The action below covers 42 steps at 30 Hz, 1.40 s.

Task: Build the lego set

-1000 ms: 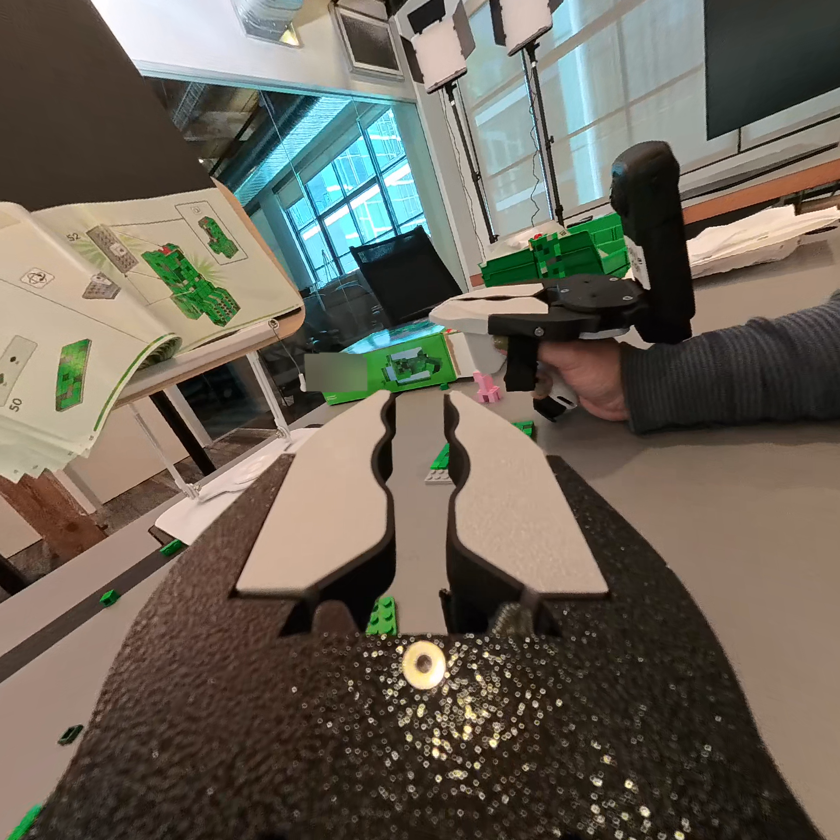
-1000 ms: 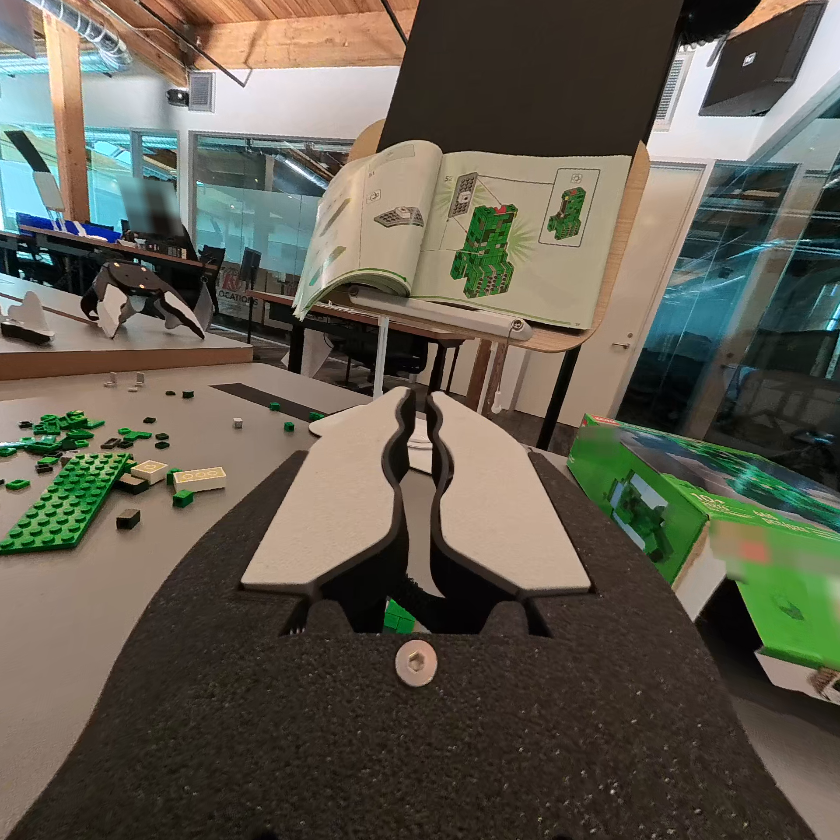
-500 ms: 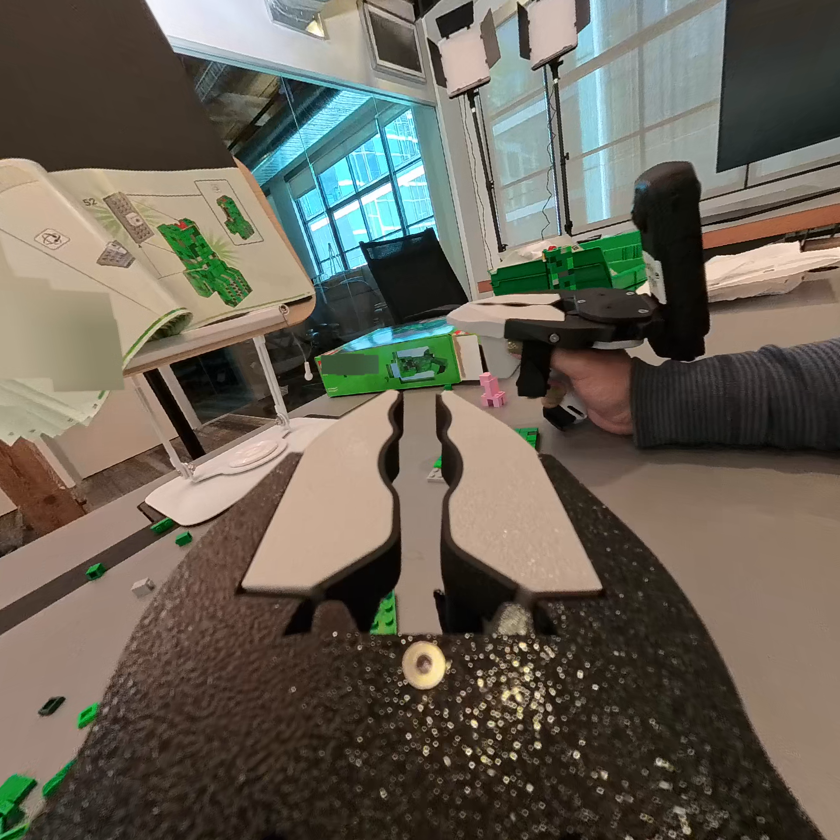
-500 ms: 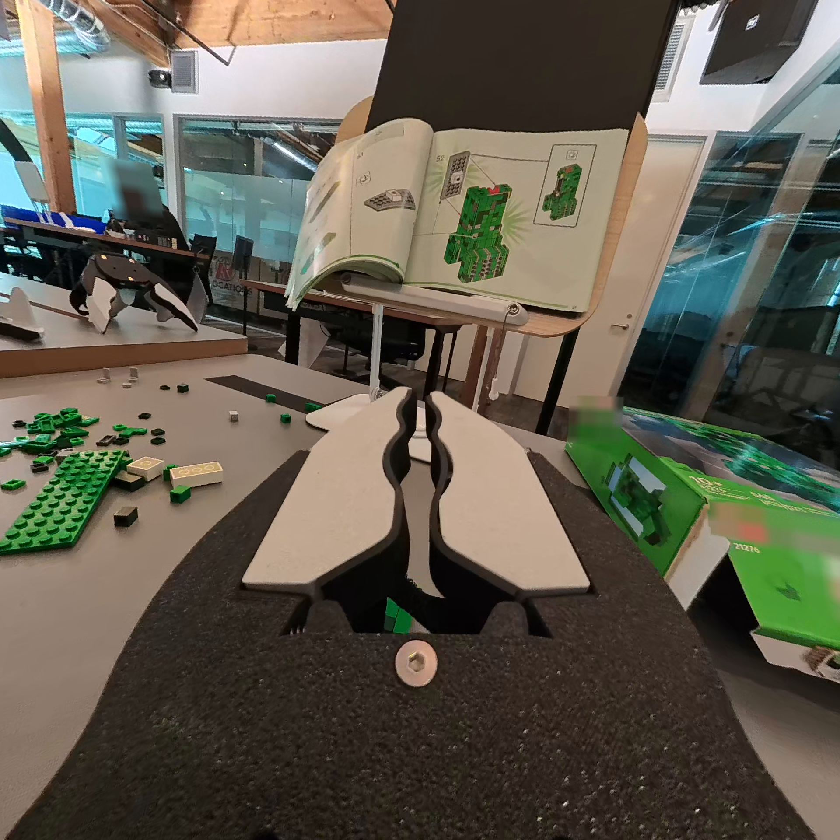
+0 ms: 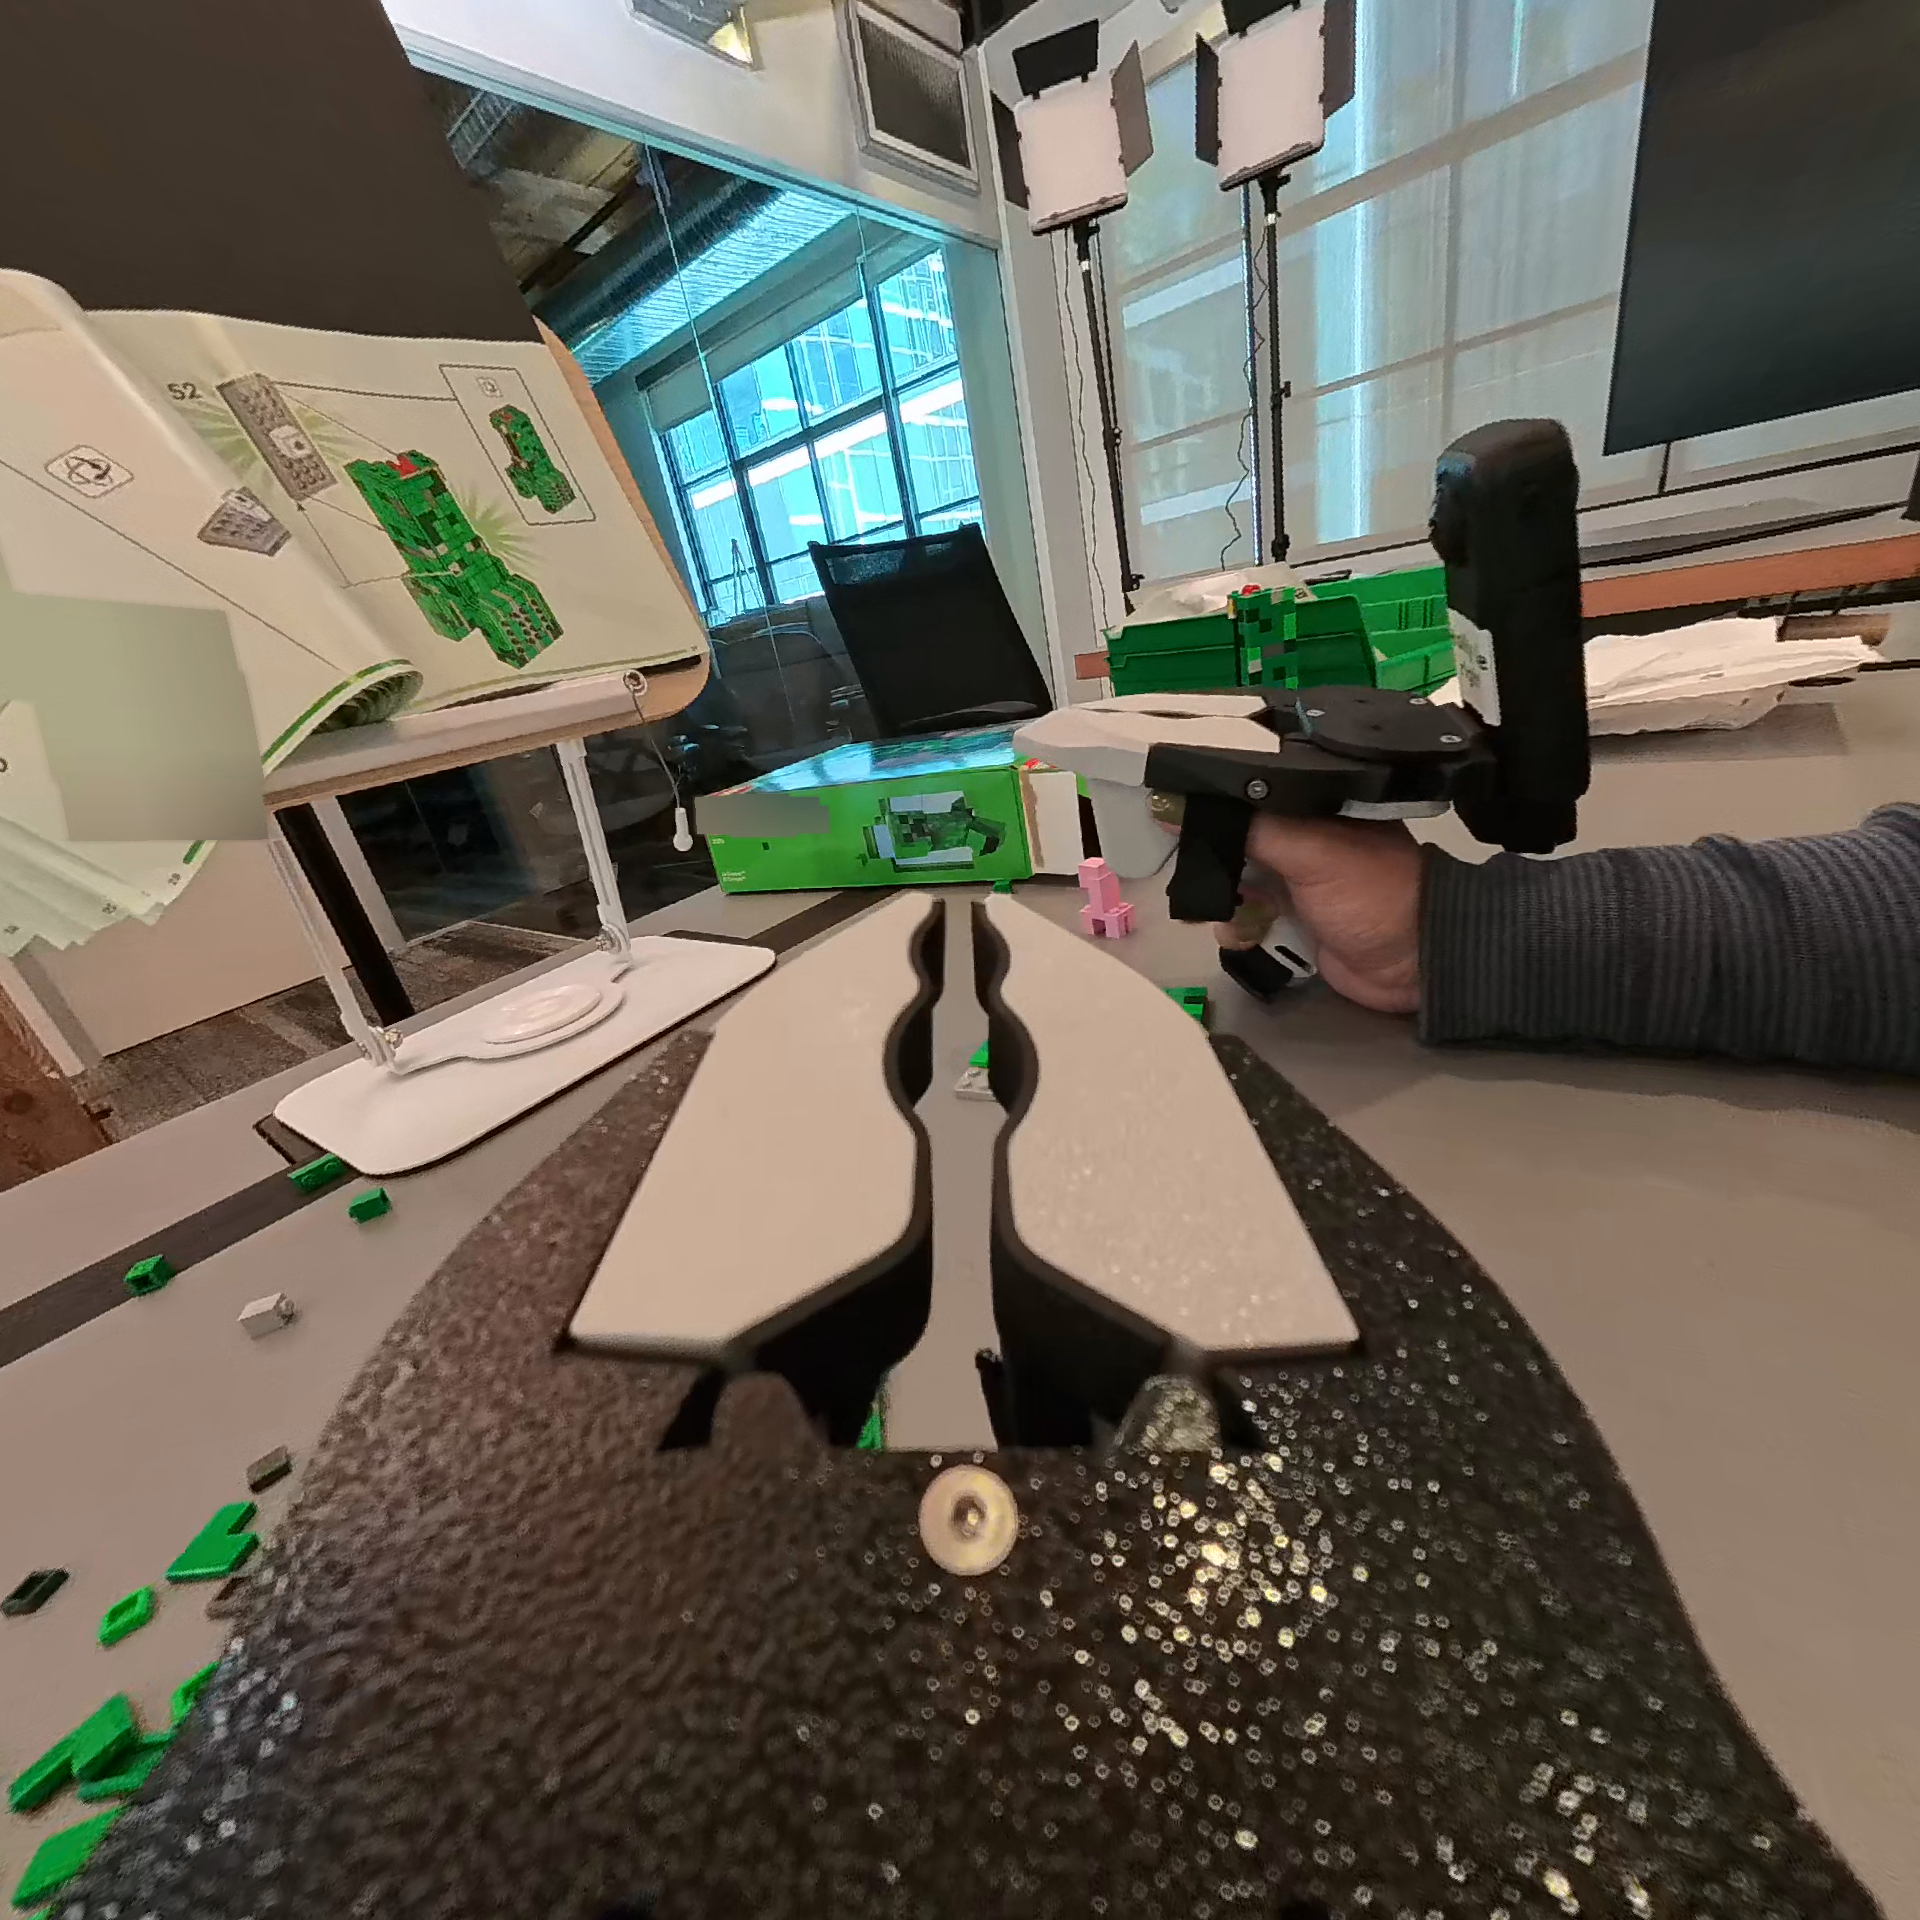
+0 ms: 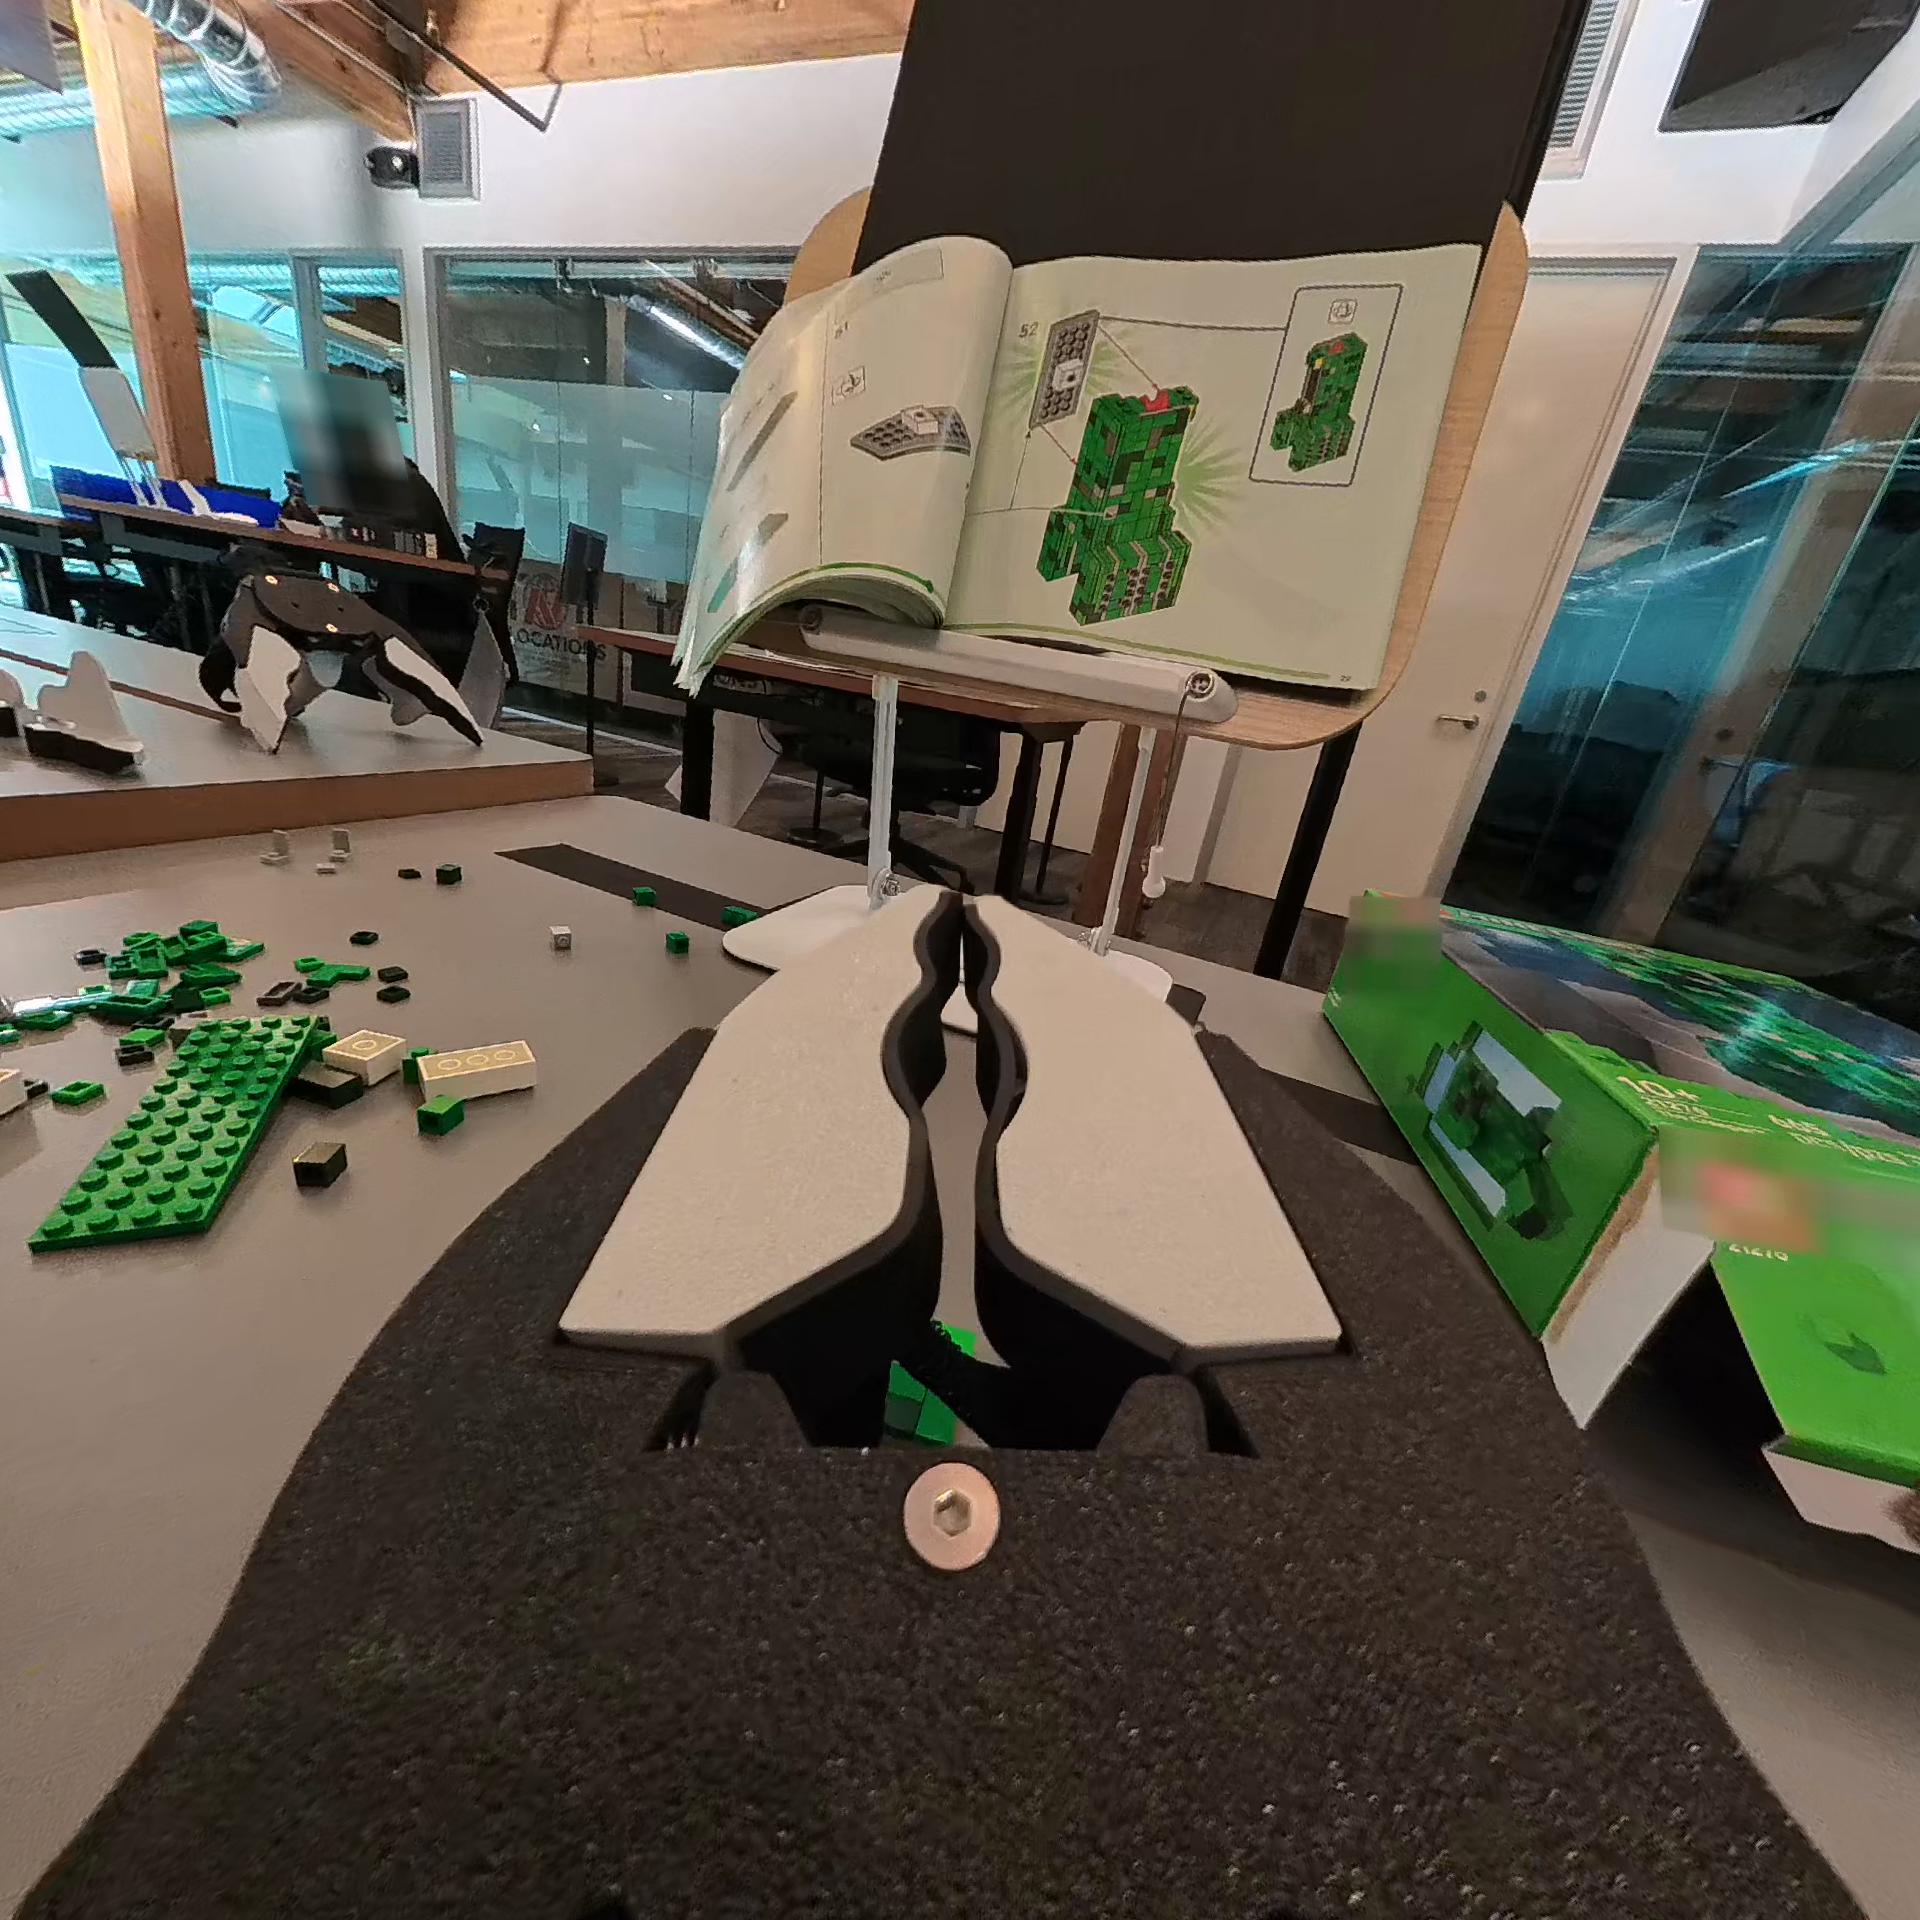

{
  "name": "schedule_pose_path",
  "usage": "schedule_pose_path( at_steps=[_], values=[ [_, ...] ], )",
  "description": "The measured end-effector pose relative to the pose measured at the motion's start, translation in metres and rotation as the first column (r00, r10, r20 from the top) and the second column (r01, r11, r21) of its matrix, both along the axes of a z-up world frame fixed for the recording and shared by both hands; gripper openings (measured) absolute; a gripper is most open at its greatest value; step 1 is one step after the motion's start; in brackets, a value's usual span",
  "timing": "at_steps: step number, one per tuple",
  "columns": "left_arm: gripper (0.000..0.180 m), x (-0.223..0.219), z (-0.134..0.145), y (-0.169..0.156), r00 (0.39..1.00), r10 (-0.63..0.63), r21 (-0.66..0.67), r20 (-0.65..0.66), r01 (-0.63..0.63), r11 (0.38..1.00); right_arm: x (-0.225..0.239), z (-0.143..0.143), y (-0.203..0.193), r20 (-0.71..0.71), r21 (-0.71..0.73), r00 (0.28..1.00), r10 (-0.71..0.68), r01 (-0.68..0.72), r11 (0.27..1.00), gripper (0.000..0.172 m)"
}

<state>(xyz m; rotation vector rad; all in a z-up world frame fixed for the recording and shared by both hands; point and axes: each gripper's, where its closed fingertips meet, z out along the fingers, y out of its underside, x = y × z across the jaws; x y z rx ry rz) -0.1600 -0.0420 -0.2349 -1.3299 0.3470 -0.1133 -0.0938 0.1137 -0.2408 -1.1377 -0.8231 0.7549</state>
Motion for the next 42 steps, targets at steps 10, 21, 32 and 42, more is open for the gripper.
schedule_pose_path(
  at_steps=[10, 21, 32, 42],
  values=[
    [0.001, -0.001, -0.001, 0.001, 1.0, 0.014, -0.005, -0.013, -0.014, 1.0, 0.0, 0.001, 0.0, -0.01, 0.025, 1.0, -0.003, 0.004, 1.0, 0.0],
    [0.0, -0.001, -0.002, 0.002, 1.0, 0.005, -0.007, -0.005, -0.005, 1.0, -0.001, 0.0, 0.001, -0.009, 0.023, 1.0, -0.002, 0.002, 1.0, 0.0],
    [0.002, -0.009, 0.0, 0.001, 0.999, 0.051, -0.003, 0.018, -0.051, 0.999, 0.0, 0.0, 0.005, -0.017, 0.016, 1.0, -0.015, 0.015, 1.0, 0.0],
    [0.001, -0.009, 0.0, 0.001, 0.999, 0.045, -0.004, 0.02, -0.044, 0.999, 0.0, 0.0, 0.005, -0.012, 0.02, 1.0, -0.007, 0.007, 1.0, 0.0]
  ],
)
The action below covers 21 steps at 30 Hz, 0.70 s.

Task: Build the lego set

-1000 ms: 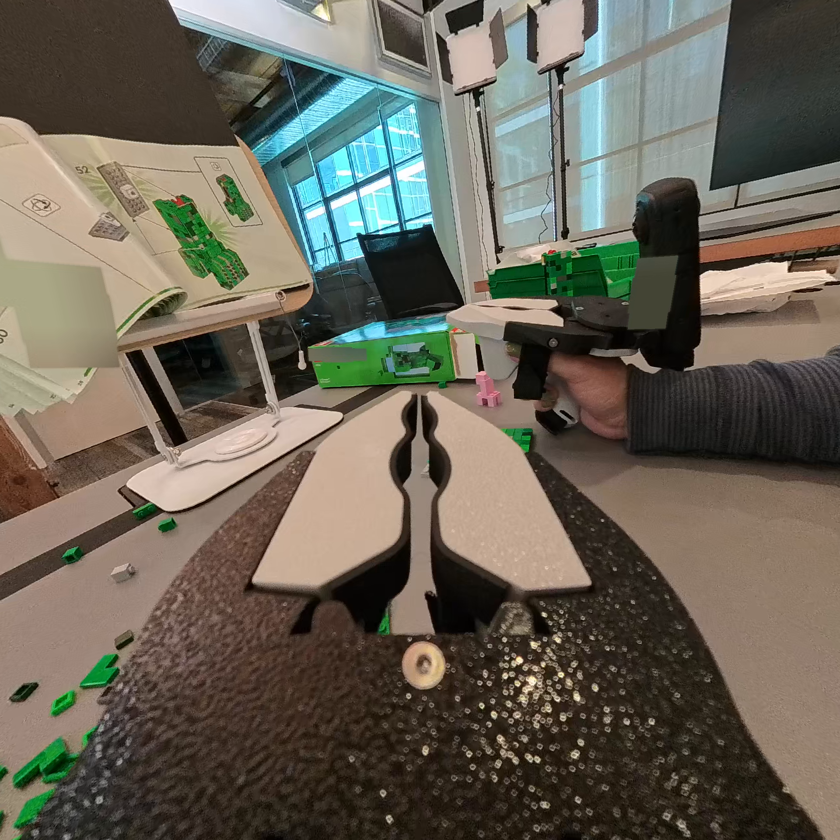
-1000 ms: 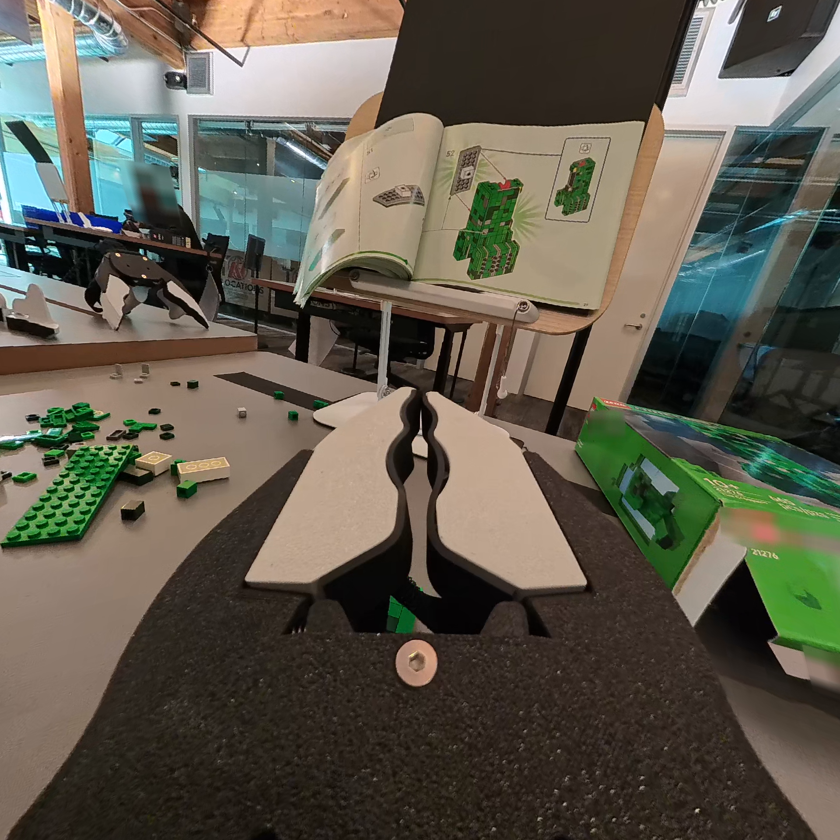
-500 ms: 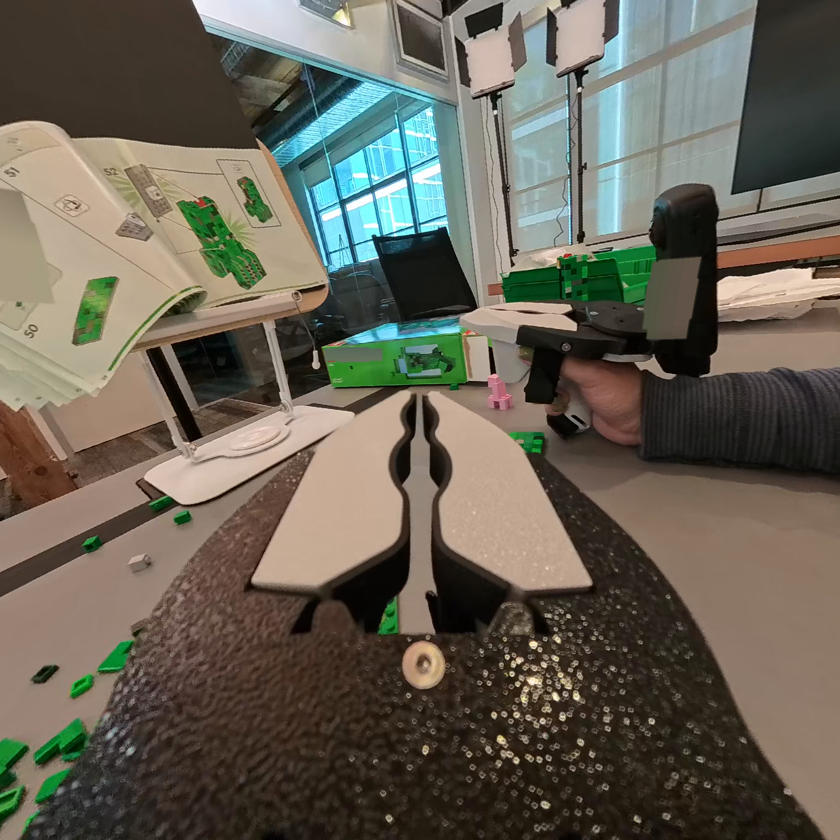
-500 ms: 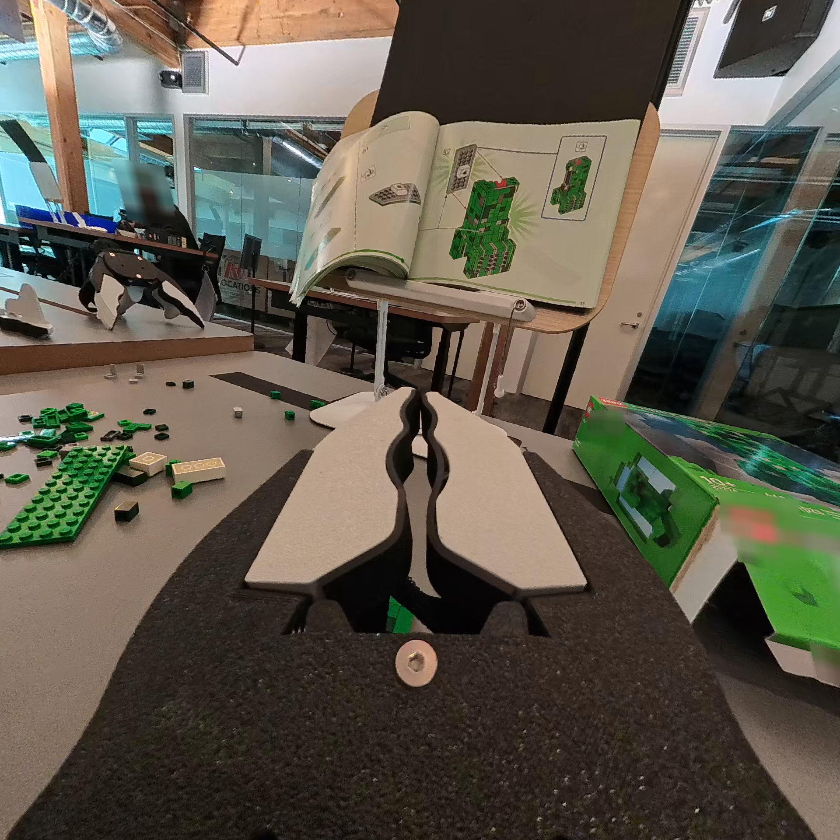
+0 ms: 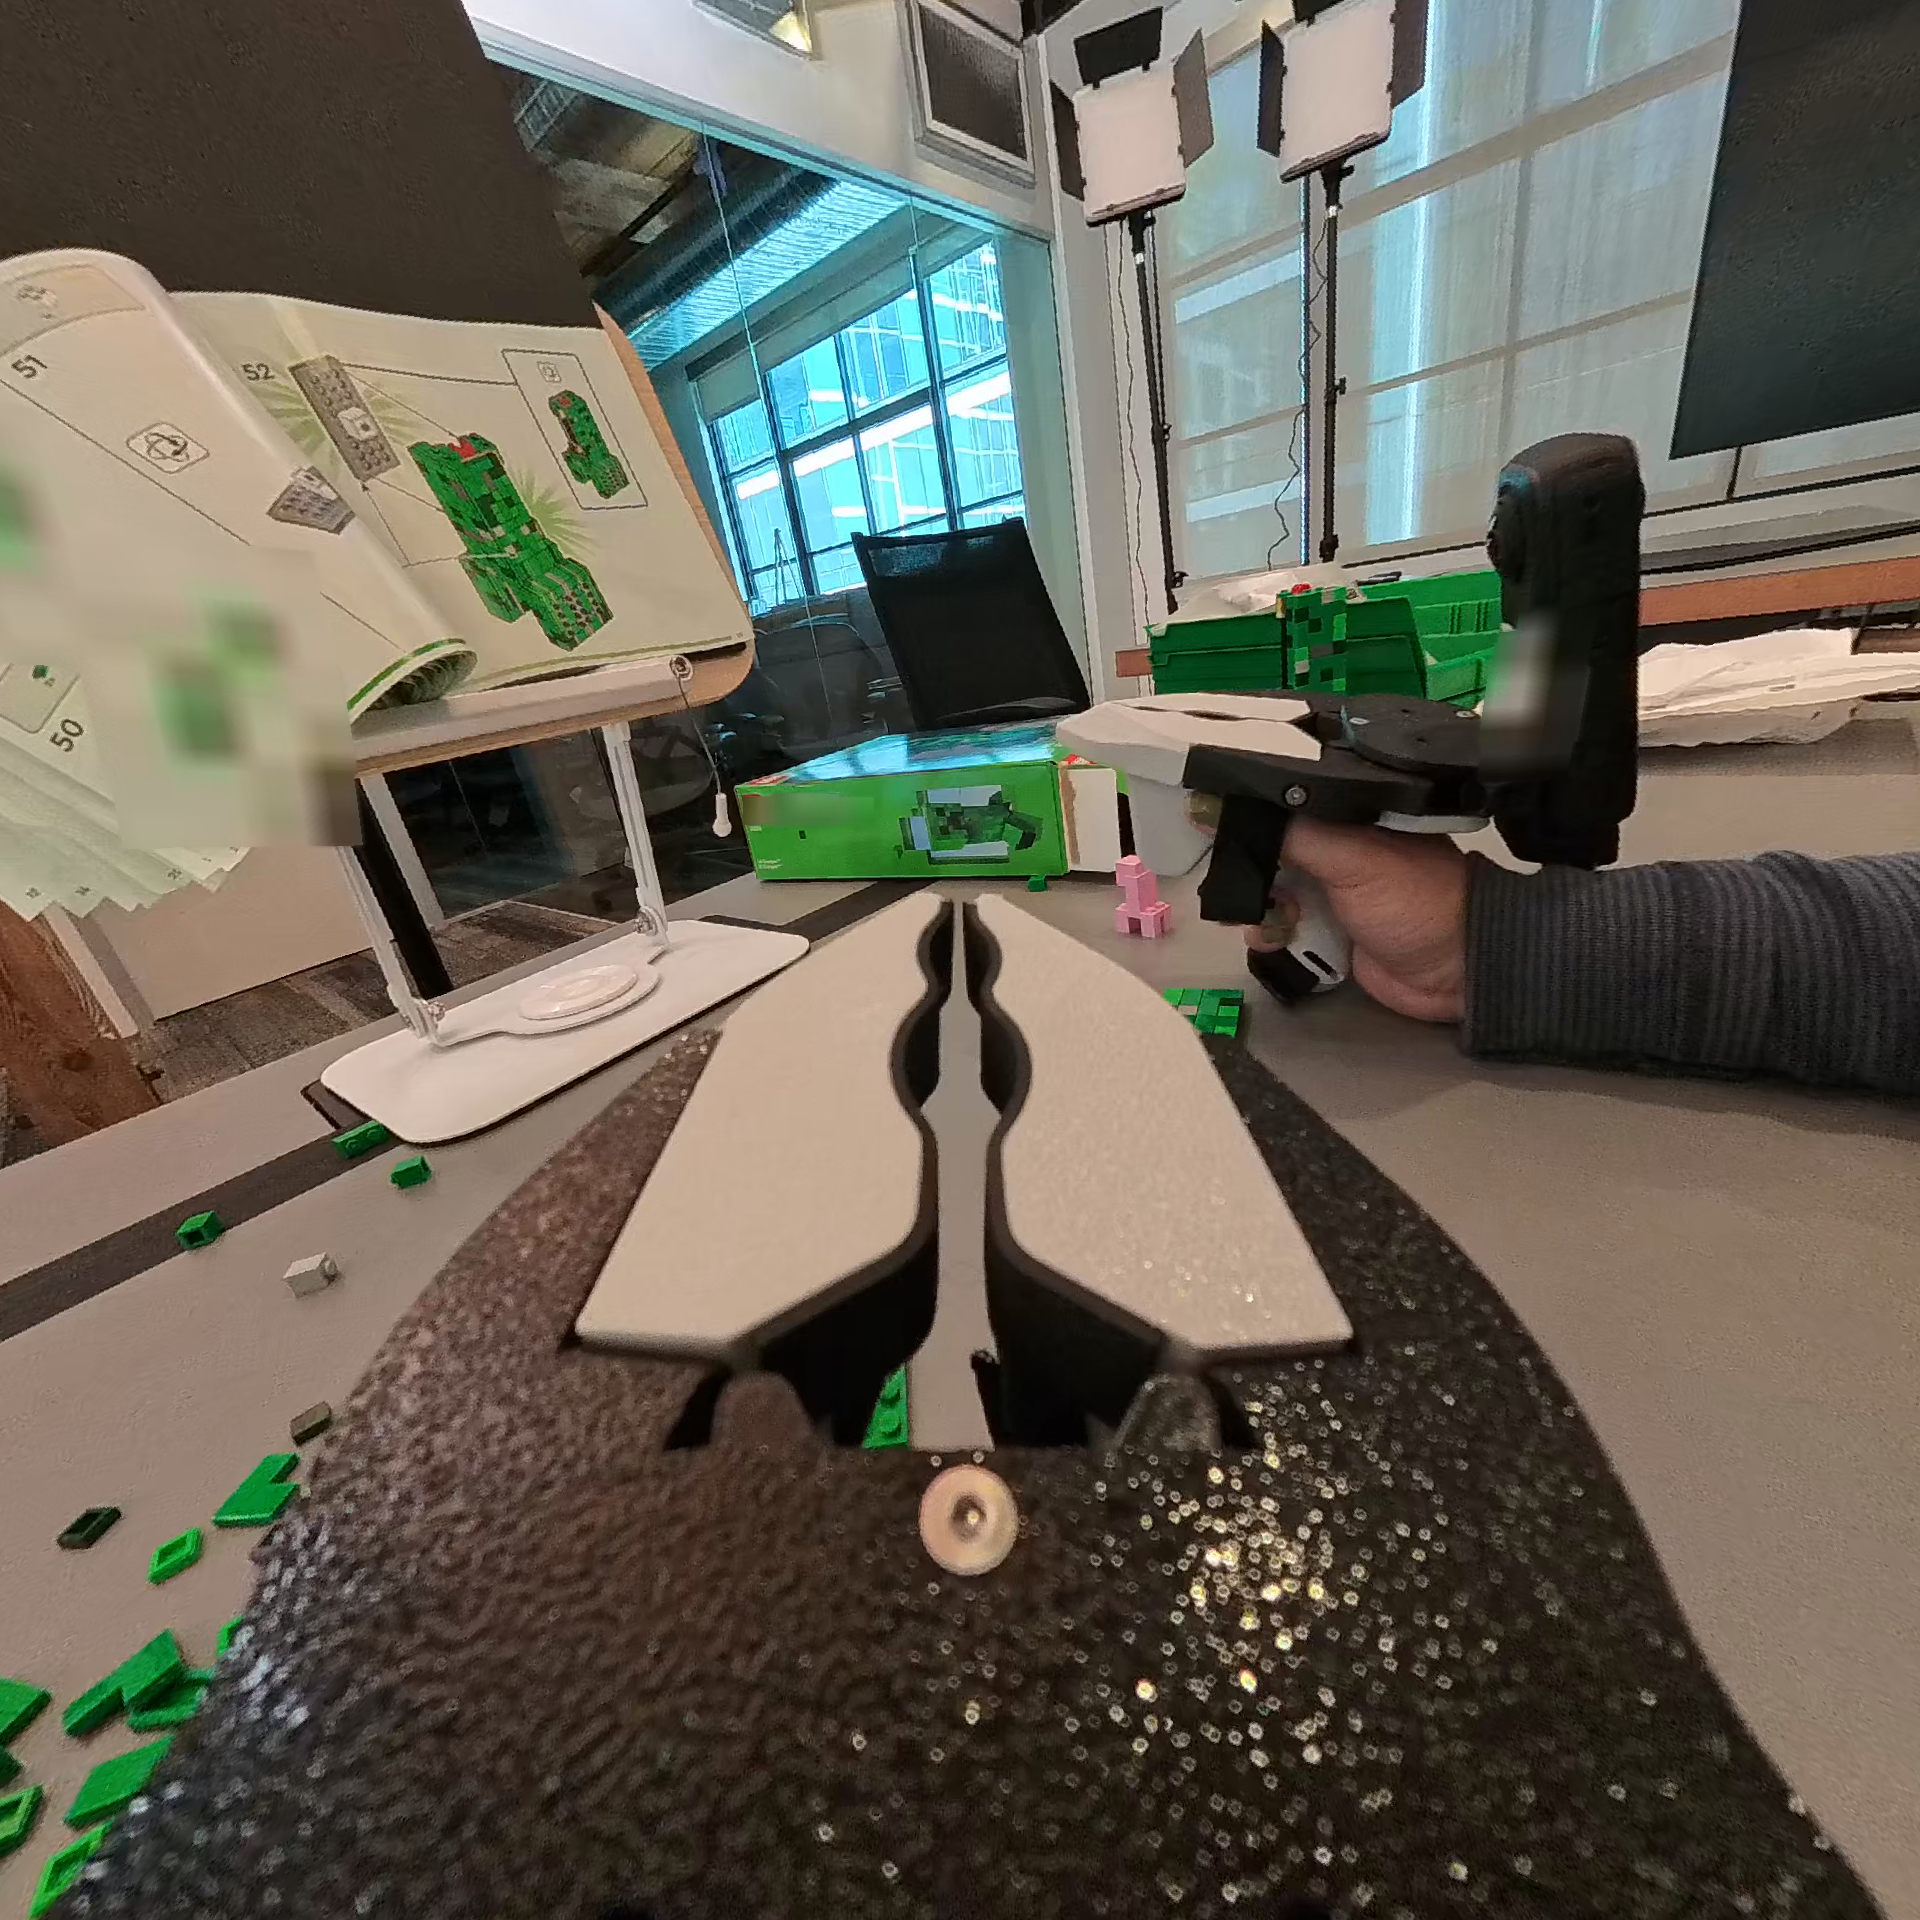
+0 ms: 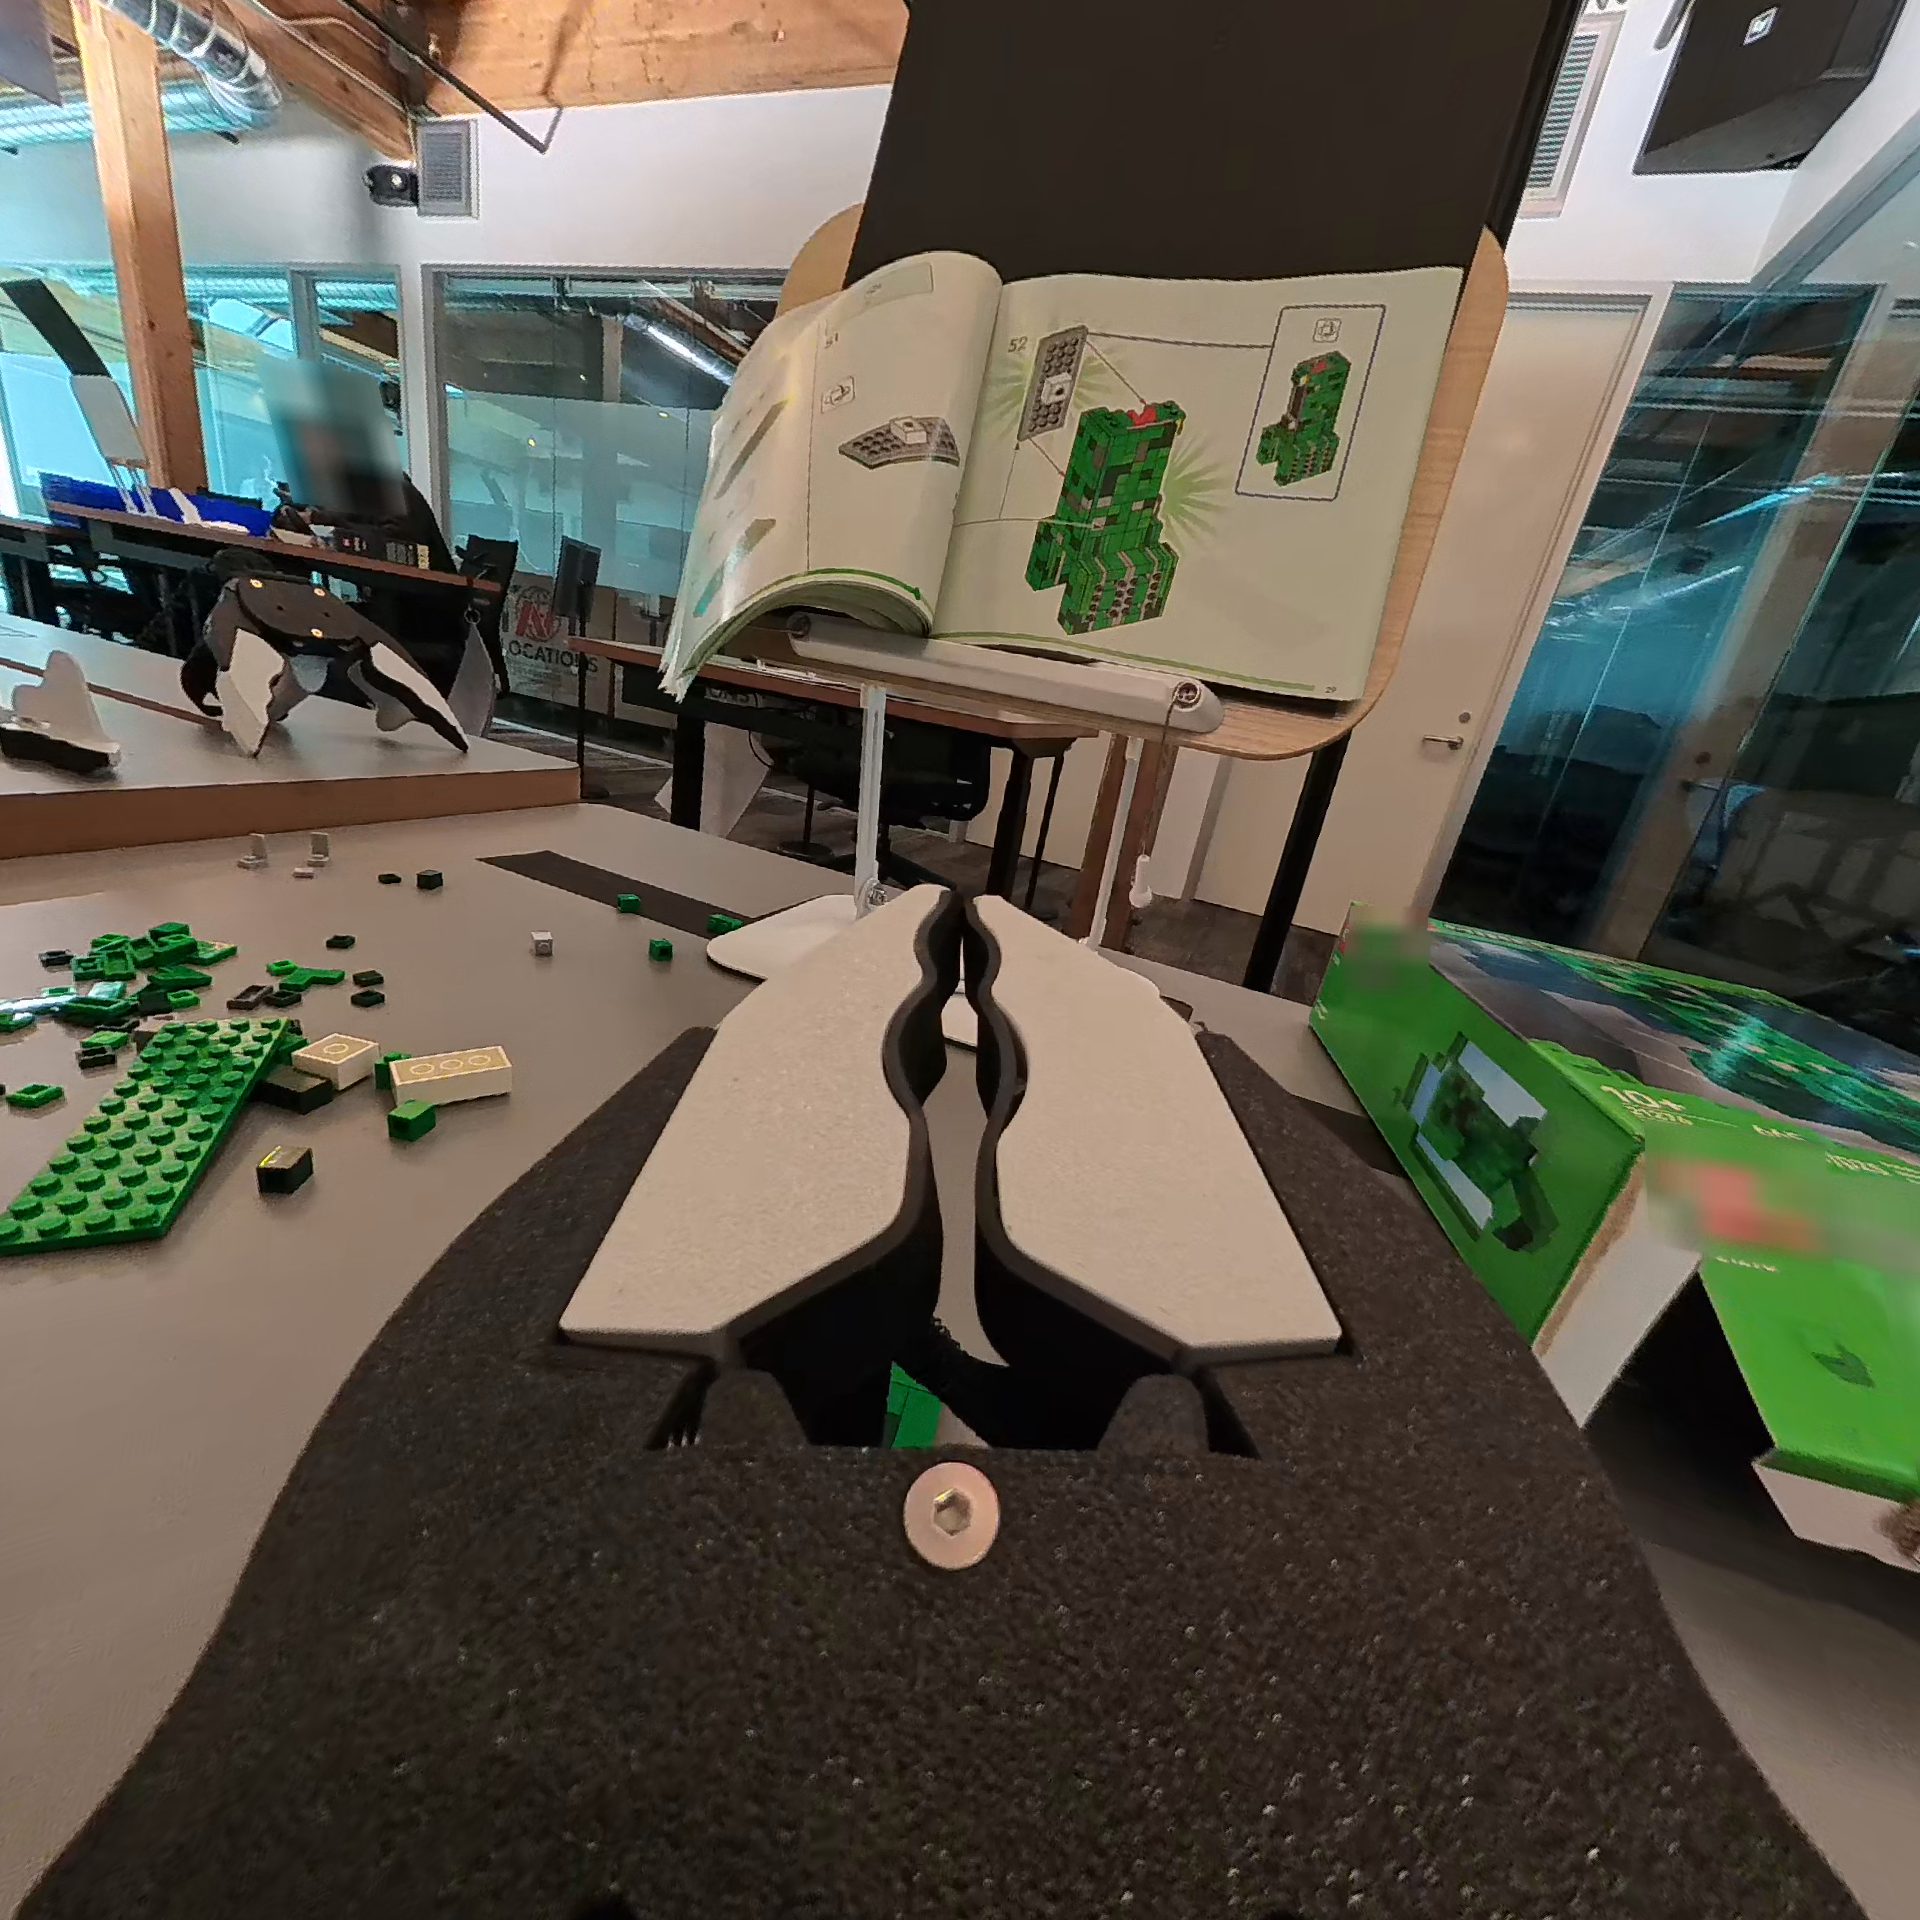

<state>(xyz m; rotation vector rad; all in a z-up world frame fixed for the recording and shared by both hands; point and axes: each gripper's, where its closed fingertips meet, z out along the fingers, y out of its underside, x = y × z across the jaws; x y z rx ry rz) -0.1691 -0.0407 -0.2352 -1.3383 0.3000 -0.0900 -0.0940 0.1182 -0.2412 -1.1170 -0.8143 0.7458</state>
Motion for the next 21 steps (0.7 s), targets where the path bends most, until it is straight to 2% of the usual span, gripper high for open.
schedule_pose_path(
  at_steps=[4, 14, 18, 19, 21],
  values=[
    [0.0, 0.004, 0.0, 0.0, 1.0, -0.013, 0.001, -0.027, 0.014, 1.0, -0.002, -0.001, -0.002, 0.008, -0.006, 1.0, 0.013, -0.012, 1.0, 0.0],
    [0.0, 0.032, -0.005, -0.004, 0.971, -0.048, 0.007, -0.233, 0.051, 0.999, -0.007, -0.003, -0.007, 0.044, 0.023, 0.999, 0.02, -0.021, 1.0, 0.0],
    [0.0, 0.046, -0.009, -0.006, 0.952, -0.08, 0.001, -0.294, 0.084, 0.996, -0.024, -0.021, -0.032, 0.188, -0.035, 0.963, 0.191, -0.188, 0.982, 0.0],
    [0.0, 0.053, -0.01, -0.007, 0.945, -0.109, -0.007, -0.307, 0.112, 0.994, -0.028, -0.024, -0.036, 0.228, -0.039, 0.954, 0.194, -0.191, 0.981, 0.0],
    [0.0, 0.068, -0.015, -0.011, 0.927, -0.144, -0.019, -0.346, 0.147, 0.989, -0.042, -0.032, -0.055, 0.307, -0.085, 0.907, 0.288, -0.276, 0.957, 0.0]
  ],
)
